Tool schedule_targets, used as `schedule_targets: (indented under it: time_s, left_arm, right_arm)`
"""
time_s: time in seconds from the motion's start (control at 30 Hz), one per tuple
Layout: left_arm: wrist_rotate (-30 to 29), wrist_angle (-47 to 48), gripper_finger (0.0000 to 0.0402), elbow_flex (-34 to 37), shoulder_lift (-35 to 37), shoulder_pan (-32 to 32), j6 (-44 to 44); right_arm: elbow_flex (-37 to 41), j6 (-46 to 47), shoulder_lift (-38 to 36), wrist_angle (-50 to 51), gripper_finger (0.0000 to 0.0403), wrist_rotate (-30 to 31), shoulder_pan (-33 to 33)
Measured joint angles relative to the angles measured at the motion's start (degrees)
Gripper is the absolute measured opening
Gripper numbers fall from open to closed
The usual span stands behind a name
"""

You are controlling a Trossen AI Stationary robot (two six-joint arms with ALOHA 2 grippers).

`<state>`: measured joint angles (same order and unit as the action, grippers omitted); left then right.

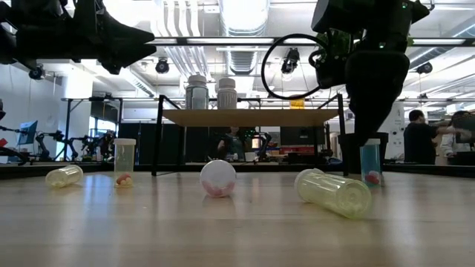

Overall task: Pick and place medicine bottles onto shelf by color
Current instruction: Put the blue pill bottle on the shelf

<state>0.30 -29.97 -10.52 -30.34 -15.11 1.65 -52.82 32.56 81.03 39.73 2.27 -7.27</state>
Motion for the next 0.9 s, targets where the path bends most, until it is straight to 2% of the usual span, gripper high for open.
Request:
schedule_targets:
  time_s: [0.3,0.63,0.9]
  left_arm:
    - [0.5,0.0,0.0240,0.0,0.0,0.0,0.0]
    - [0.6,0.0,0.0240,0.0,0.0,0.0,0.1]
    - [0.6,0.0,0.0240,0.0,0.0,0.0,0.1]
  right_arm:
    - [0.0,-0.5,0.0,0.1,0.0259,-0.2,0.0]
    - [0.0,-1.2,0.0,0.3,0.0199,-0.3,0.0]
    - [0.0,-1.7,0.0,0.4,0.0180,-1.0,0.0]
